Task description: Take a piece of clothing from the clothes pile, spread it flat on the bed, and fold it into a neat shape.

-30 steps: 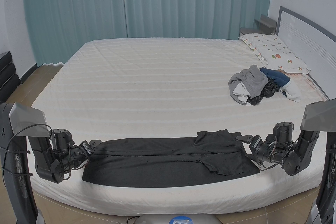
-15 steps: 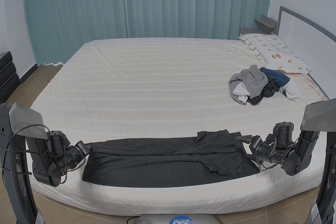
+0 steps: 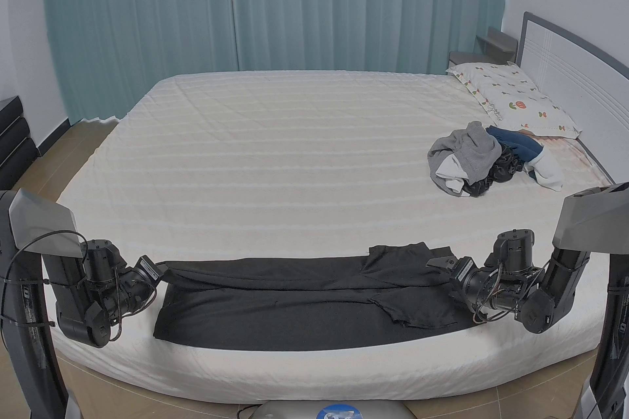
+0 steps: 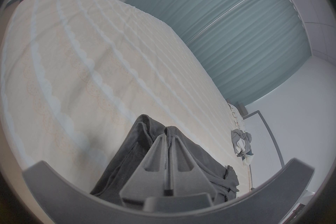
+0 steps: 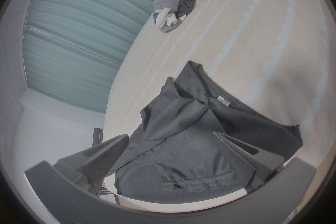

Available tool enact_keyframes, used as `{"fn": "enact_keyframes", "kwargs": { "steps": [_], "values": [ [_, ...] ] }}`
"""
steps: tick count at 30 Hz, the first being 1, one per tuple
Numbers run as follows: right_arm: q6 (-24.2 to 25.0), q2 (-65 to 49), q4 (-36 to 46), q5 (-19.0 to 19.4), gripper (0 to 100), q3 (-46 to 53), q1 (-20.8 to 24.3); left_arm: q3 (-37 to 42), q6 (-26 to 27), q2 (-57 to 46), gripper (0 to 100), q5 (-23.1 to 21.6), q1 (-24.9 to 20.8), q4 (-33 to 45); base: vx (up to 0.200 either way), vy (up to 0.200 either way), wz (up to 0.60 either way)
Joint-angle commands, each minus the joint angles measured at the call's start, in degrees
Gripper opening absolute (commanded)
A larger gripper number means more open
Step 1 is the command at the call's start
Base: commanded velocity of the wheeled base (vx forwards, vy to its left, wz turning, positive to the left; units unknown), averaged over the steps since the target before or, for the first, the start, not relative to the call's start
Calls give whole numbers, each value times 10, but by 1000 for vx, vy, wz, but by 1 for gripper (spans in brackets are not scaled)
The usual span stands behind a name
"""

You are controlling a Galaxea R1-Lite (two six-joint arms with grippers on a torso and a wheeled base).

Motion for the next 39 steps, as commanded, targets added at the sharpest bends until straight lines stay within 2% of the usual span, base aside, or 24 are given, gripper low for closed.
{"fn": "enact_keyframes", "kwargs": {
  "steps": [1, 8, 13, 21, 26, 27, 31, 39],
  "values": [
    [8, -3, 16, -2, 100, -14, 7, 0, -3, -13, 0, -3, -1, 0, 0, 0, 0],
    [35, 7, 77, -26, 100, -73, 21, -2, -13, -13, 0, -3, -1, 0, 0, 0, 0],
    [35, 41, 100, -61, 100, -116, 23, -3, -16, -13, 0, -3, -1, 0, 0, 0, 0],
    [35, 55, 105, -69, 100, -140, 25, -5, -16, -13, 0, -2, -2, 0, 0, 0, 0],
    [32, 66, 106, -95, 100, -156, 28, -5, -16, -13, 0, -2, -2, 0, 0, 0, 0],
    [30, 72, 109, -106, 0, -159, 29, -6, -16, -13, 0, -2, -2, 0, 0, 0, 0],
    [27, 67, 117, -119, 0, -155, 40, -6, -16, -13, 0, -2, -2, 0, 0, 0, 0],
    [21, 57, 107, -121, 0, -161, 34, -19, -16, -14, 0, -1, -2, 0, 0, 0, 0]
  ]
}}
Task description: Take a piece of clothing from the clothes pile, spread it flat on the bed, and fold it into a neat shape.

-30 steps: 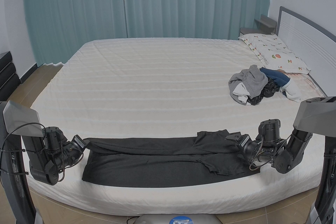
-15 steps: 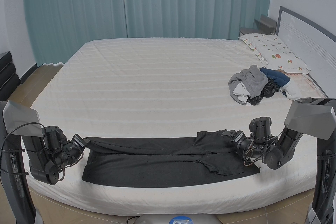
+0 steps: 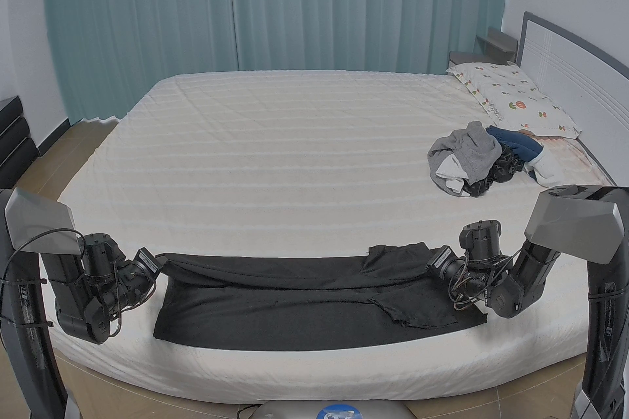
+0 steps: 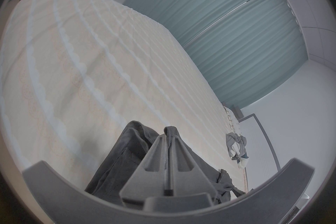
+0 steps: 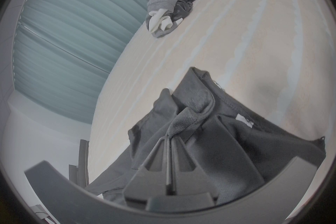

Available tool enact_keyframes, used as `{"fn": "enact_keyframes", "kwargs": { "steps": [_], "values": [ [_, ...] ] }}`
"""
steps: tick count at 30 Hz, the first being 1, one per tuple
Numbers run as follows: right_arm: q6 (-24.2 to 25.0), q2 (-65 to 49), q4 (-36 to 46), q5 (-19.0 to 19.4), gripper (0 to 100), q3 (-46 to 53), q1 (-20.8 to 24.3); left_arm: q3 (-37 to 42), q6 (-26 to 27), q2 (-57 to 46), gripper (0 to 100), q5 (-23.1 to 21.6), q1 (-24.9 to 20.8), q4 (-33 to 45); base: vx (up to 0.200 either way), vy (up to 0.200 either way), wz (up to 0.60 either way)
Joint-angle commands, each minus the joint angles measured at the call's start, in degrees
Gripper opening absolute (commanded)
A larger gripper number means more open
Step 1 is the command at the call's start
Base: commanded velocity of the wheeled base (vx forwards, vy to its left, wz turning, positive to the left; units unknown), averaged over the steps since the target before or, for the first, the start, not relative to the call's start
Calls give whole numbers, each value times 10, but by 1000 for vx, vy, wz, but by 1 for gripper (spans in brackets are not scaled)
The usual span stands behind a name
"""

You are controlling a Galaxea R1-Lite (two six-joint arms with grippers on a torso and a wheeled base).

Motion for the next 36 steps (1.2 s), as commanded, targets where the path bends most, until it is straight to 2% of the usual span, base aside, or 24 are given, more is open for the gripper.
{"fn": "enact_keyframes", "kwargs": {
  "steps": [1, 5, 8, 11, 16, 18, 23, 24, 25, 26, 28, 36],
  "values": [
    [1, -7, -5, 0, 0, -4, -3, -6, 0, -1, 0, 1, 0, 0, 0, 0, 0],
    [8, -6, -43, -1, 0, -18, -12, -30, -18, -3, 0, 5, -1, 0, 0, 0, 0],
    [30, -2, -138, -16, 0, -21, -15, -65, -66, -5, 0, 13, -1, -1, 0, 0, 0],
    [28, 17, -225, -24, 0, -4, -22, -76, -96, -5, 0, 26, -1, -7, 0, 0, 0],
    [0, 40, -246, -20, 0, 27, -20, -68, -98, 3, 0, 27, -1, -39, 0, 0, 0],
    [-30, 46, -247, -18, 0, 54, -19, -58, -91, 13, 0, 26, -2, -52, 0, 0, 0],
    [-55, 56, -247, -16, 0, 87, -18, -34, -51, 19, 0, 21, -2, -52, 0, 0, 0],
    [-66, 59, -253, -10, 0, 104, -17, -11, -15, 25, 0, 17, -2, -52, 0, 0, 0],
    [-66, 59, -253, -10, 0, 104, -17, -11, -15, 25, 0, 17, -2, -52, 0, 0, 0],
    [-74, 59, -254, -6, 0, 116, -16, 4, 24, 33, 0, 16, -2, -52, 0, 0, 0],
    [-77, 59, -254, -5, 0, 122, -15, 14, 50, 42, 0, 17, -2, -52, 0, 0, 0],
    [-82, 62, -258, -3, 0, 136, -11, 35, 97, 66, 0, 17, -2, -52, 0, 0, 0]
  ]
}}
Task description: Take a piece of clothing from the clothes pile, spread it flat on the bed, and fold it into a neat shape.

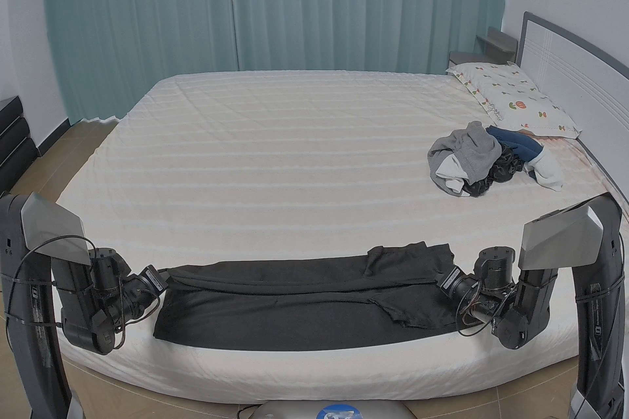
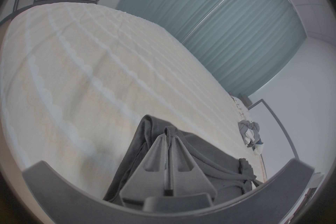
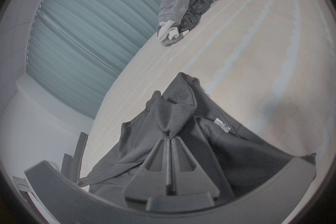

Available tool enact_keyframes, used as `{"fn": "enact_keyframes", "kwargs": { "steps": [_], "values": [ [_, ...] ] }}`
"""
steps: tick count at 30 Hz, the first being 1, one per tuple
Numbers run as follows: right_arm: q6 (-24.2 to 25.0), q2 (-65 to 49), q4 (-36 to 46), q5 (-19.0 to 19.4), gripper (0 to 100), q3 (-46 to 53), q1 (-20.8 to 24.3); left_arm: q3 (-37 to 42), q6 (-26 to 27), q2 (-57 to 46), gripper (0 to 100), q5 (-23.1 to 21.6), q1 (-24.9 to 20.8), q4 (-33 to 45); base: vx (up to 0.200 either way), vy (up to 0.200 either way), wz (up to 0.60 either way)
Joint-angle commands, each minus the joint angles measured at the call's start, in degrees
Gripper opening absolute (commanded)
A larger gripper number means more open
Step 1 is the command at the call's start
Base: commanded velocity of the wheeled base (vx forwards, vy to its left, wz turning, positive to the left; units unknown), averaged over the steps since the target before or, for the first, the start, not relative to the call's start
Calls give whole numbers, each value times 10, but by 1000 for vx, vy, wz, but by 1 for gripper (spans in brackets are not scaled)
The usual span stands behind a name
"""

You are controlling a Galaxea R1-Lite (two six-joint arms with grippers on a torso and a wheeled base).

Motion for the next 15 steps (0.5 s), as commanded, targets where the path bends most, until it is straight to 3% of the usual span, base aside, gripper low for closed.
{"fn": "enact_keyframes", "kwargs": {
  "steps": [1, 8, 9, 10, 15],
  "values": [
    [-2, 4, -1, 1, 0, 7, 2, 9, 6, 19, 0, -1, 1, -9, 0, 0, 0],
    [-3, 4, -1, 2, 0, 13, 2, 22, 9, 19, 0, -1, 0, -9, 0, 0, 0],
    [-3, 5, -2, 1, 100, 13, 2, 25, 10, 18, 0, -1, 1, -9, 0, 0, 0],
    [-3, 3, -2, 1, 100, 13, 1, 27, 10, 17, 100, 0, 1, -9, 0, 0, 0],
    [0, -14, -18, 2, 100, 24, -4, 43, 8, 11, 100, -1, 3, -10, 0, 0, 0]
  ]
}}
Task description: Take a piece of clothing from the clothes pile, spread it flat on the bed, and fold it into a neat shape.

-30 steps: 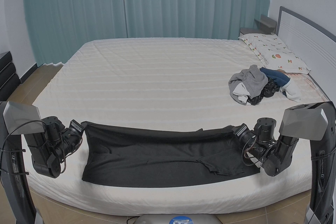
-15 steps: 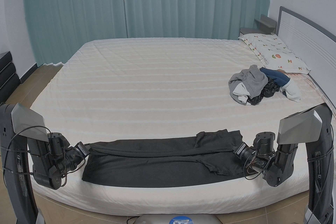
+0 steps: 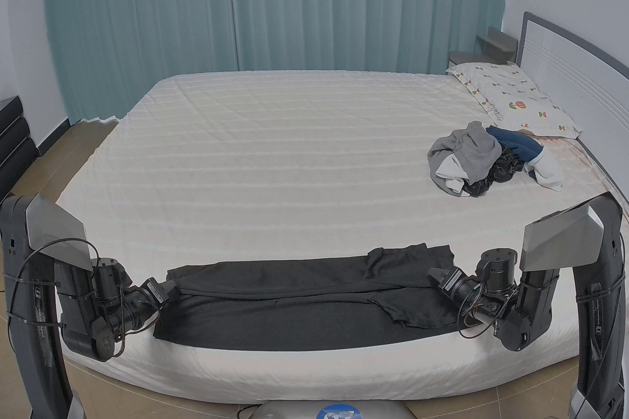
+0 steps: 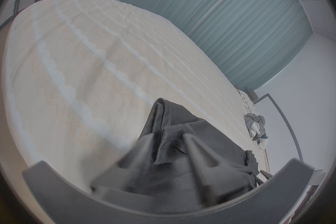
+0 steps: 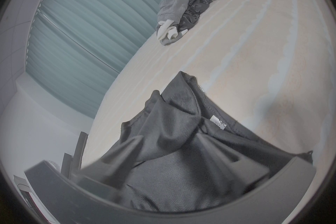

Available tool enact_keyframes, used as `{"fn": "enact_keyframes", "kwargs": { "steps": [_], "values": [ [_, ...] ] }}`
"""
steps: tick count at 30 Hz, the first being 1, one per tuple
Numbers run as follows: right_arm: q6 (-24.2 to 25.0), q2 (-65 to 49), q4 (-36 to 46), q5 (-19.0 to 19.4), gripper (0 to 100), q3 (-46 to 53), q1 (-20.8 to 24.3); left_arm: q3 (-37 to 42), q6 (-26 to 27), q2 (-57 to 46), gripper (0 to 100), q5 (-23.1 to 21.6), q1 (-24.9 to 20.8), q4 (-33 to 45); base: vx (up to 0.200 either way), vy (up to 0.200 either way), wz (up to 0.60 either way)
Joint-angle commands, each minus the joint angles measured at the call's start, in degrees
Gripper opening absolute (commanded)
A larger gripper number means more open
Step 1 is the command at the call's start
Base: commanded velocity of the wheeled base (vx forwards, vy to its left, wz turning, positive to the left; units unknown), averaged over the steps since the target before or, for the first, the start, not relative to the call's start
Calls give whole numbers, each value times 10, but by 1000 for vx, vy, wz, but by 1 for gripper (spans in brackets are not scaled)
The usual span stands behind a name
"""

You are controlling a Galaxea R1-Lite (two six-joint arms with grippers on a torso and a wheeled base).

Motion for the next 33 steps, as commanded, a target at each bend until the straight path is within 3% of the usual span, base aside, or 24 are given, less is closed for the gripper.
{"fn": "enact_keyframes", "kwargs": {
  "steps": [1, 5, 6, 11, 20, 26, 30, 31, 33],
  "values": [
    [1, -13, -8, 0, 100, 9, -3, 11, -1, -4, 100, 0, 2, -10, 0, 0, 0],
    [2, -42, -33, 16, 100, 30, -26, 22, -6, -19, 100, -1, 7, -10, 0, 0, 0],
    [8, -54, -34, 43, 100, 34, -51, 21, -8, -24, 100, -2, 17, -9, 0, 0, 0],
    [31, -63, -33, 99, 100, 34, -96, 11, -35, -39, 100, -3, 21, -9, 0, 0, 0],
    [35, -27, -33, 166, 100, 31, -124, -22, -28, -94, 100, -13, 5, 11, 0, 0, 0],
    [34, -20, -35, 171, 100, 33, -122, -105, 43, -113, 100, -13, 4, 168, 0, 0, 0],
    [34, -19, -35, 171, 100, 33, -121, -119, 86, -106, 100, -13, 3, 208, 0, 0, 0],
    [34, -19, -36, 171, 100, 33, -120, -127, 135, -95, 100, -13, -3, 253, 0, 0, 0],
    [33, -19, -36, 171, 100, 33, -120, -128, 139, -92, 100, -14, -4, 261, 0, 0, 0]
  ]
}}
